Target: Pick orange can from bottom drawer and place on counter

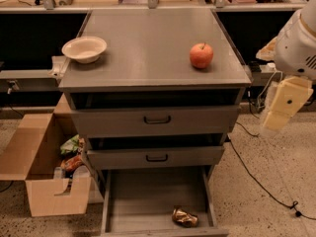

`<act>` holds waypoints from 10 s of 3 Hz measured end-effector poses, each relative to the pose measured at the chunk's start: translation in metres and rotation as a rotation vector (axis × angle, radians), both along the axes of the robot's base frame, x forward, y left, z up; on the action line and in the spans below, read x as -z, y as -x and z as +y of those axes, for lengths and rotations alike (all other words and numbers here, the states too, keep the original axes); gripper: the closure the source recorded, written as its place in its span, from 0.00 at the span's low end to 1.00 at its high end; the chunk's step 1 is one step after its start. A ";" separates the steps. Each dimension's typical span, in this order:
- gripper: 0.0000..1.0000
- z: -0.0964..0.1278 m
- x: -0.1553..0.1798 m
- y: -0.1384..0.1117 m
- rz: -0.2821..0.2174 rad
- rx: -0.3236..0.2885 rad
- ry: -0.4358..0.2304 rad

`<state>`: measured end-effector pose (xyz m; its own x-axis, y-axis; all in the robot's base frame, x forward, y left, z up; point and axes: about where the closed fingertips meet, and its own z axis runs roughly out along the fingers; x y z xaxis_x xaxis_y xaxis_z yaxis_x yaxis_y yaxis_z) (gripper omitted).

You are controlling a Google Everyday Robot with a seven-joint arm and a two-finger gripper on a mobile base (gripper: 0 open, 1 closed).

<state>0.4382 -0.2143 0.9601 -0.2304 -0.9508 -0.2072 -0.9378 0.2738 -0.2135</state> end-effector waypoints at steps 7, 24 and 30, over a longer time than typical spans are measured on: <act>0.00 0.039 0.347 0.063 0.415 -0.012 -0.429; 0.00 0.035 0.832 -0.111 0.263 -0.078 -0.238; 1.00 0.027 0.835 -0.110 0.266 -0.057 -0.228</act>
Offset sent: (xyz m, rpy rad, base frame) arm -0.0601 0.0528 -0.2293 0.1857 0.2213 0.1278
